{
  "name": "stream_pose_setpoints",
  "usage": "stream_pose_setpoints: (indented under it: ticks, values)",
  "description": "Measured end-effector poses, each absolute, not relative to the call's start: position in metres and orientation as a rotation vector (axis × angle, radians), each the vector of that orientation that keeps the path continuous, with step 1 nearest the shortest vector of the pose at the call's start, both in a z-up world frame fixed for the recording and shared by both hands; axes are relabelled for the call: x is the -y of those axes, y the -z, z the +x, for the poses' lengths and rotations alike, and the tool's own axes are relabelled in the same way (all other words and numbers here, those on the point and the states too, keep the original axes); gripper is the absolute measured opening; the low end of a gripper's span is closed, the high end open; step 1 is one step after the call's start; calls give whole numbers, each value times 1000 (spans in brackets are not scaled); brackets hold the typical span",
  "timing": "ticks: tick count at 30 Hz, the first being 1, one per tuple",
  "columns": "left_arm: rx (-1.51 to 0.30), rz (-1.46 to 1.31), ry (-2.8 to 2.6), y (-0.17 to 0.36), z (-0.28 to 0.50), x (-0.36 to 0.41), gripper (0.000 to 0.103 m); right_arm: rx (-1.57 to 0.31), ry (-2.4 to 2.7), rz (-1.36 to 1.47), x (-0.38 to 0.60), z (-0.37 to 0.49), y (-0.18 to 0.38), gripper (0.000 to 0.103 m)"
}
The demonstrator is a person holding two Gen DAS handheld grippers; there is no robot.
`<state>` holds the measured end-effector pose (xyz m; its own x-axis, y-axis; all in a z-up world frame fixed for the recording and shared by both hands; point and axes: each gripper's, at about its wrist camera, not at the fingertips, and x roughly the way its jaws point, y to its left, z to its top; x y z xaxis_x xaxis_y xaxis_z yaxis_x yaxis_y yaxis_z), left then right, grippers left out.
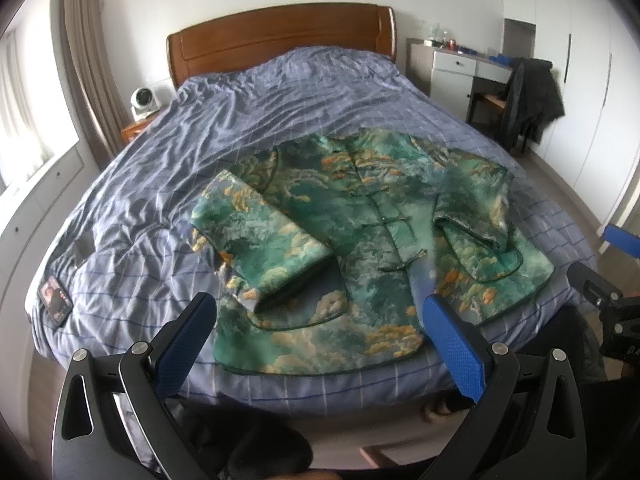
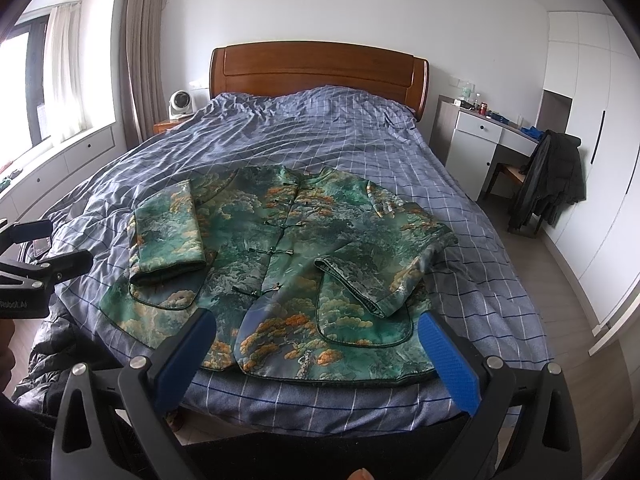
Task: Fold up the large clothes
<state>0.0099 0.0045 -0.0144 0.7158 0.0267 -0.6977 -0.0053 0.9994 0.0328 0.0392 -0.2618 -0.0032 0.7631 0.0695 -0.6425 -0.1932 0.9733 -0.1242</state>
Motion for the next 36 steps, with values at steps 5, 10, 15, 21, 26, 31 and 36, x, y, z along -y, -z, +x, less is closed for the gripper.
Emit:
stream_pose_setpoints:
  ticks: [5, 10, 15, 21, 26, 31, 36]
  values:
    - [-783, 30, -19, 20, 10, -6, 103, -678, -130, -198, 264, 41, 6, 103]
    - [-776, 47, -41, 18, 9, -11, 103, -659, -73, -188, 295, 57, -7, 103]
    - [-766, 59, -85, 18, 9, -22, 103, -599, 9, -218, 328, 66, -26, 103]
    - [-760, 100, -166, 22, 13, -35, 103, -494, 20, -309, 351, 79, -37, 103]
    - [-783, 55, -201, 25, 13, -50, 103, -560, -151, -378, 347, 99, -9, 103]
    - [-802, 13, -239, 31, 12, -65, 103, -690, -227, -395, 340, 129, 36, 103]
    - [-836, -35, -249, 37, 14, -72, 103, -818, -364, -572, 302, 144, 89, 102]
